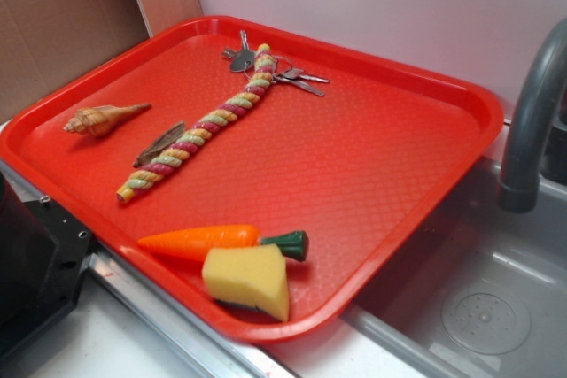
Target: Grab the carrot.
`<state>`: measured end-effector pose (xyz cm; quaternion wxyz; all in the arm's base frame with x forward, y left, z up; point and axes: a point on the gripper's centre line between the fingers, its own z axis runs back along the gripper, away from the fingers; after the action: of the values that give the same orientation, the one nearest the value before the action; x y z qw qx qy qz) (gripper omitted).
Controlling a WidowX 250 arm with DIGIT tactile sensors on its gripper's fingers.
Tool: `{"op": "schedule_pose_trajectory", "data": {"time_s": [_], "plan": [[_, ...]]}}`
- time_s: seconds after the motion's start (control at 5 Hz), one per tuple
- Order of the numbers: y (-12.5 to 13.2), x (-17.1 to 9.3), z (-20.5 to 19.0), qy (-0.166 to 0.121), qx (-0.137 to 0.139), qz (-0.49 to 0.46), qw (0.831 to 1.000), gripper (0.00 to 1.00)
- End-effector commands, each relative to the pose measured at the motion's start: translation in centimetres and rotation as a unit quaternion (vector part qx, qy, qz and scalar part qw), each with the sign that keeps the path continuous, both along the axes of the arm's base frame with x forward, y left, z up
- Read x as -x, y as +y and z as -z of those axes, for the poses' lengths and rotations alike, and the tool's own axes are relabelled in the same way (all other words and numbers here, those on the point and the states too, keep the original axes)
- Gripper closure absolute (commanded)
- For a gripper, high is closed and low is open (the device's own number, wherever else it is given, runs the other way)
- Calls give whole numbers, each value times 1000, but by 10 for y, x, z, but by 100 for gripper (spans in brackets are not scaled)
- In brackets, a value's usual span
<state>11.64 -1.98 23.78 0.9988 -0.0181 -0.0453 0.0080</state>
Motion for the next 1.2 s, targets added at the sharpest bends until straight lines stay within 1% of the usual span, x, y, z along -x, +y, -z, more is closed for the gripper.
{"op": "schedule_pose_trajectory", "data": {"time_s": [0.0,0.2,0.8,1.0], "plan": [[0,0,0,0,0,0,1000,0],[-6,-6,25,-7,-8,92,996,0],[-6,-6,25,-7,-8,92,996,0],[-7,-31,62,-22,-32,215,976,0]]}}
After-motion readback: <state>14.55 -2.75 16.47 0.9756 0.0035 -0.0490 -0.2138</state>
